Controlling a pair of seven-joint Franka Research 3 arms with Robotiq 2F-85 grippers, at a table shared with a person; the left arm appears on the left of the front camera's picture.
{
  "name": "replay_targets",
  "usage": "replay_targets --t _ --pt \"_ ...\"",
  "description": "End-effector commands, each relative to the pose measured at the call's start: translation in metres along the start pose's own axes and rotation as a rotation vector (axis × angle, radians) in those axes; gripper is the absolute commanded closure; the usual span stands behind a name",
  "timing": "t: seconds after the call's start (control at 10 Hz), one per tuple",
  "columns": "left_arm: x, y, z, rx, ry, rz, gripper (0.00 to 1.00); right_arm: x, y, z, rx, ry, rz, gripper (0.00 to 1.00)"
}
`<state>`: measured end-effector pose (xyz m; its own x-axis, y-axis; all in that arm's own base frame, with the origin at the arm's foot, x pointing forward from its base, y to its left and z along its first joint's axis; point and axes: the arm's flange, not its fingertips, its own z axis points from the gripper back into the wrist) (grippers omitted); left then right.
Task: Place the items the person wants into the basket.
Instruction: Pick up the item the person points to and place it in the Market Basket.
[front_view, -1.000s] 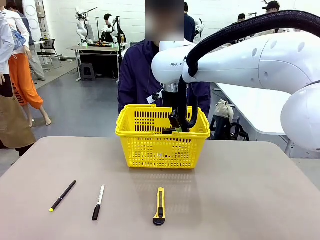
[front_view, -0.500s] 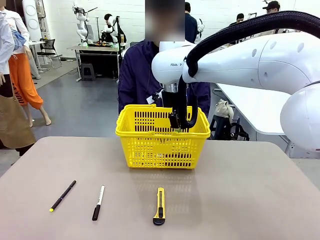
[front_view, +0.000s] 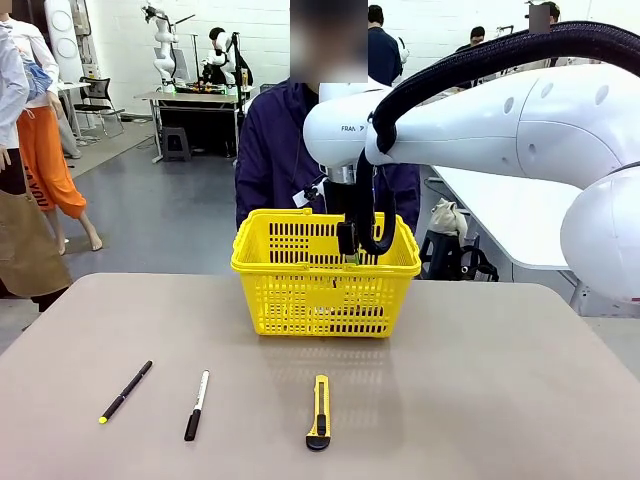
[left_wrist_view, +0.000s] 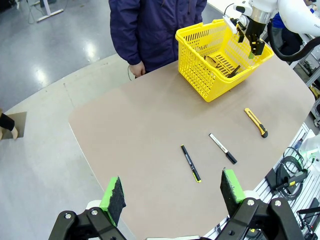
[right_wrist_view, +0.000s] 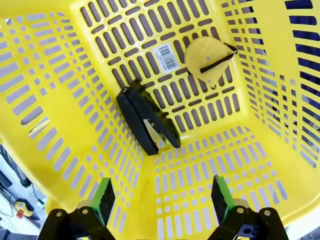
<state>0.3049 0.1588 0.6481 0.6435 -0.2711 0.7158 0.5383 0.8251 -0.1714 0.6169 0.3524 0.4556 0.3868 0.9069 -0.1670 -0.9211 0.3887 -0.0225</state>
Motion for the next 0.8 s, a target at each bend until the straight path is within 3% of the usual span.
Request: replay_targets --t 0.0,0.2,0.5,0.7 --pt "-0.001 0.001 0.001 -0.009 -0.009 -0.012 0.0 0.001 -0.008 0.008 -0.01 -0.004 0.014 0.0" --pt "-0.001 0.001 0.001 -0.009 -0.009 -0.012 0.0 -0.027 0.017 0.05 -0.02 -0.048 -0.043 0.0" --pt "-0.001 0.001 0.001 -0.009 -0.009 -0.012 0.0 -0.174 0.075 0.135 -0.09 -0.16 -0.283 0.0" --pt "-0.001 0.001 0.001 -0.009 -0.009 -0.012 0.0 -0.254 0.103 0.136 -0.101 -0.227 -0.383 0.0"
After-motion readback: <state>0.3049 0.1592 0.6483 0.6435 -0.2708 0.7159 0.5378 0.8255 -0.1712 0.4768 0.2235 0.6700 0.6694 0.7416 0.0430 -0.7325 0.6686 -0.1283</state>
